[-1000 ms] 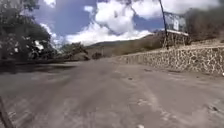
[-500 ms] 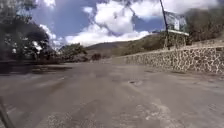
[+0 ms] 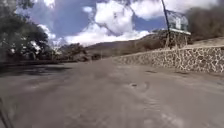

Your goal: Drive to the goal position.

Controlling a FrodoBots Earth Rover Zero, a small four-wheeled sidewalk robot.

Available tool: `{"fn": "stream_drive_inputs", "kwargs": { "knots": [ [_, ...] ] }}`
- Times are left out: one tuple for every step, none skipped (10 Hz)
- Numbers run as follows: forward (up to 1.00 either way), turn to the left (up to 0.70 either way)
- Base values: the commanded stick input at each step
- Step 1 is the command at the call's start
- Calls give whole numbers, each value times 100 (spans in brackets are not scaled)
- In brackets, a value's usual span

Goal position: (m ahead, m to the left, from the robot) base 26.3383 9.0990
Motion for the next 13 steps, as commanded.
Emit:
{"fn": "stream_drive_inputs", "kwargs": {
  "knots": [
    [70, 0],
    [70, 0],
    [70, 0],
    [70, 0],
    [70, 0],
    [70, 0],
    [70, 0],
    [70, 0],
    [70, 0],
    [70, 0],
    [70, 0],
    [70, 0],
    [70, 0]
  ]
}}
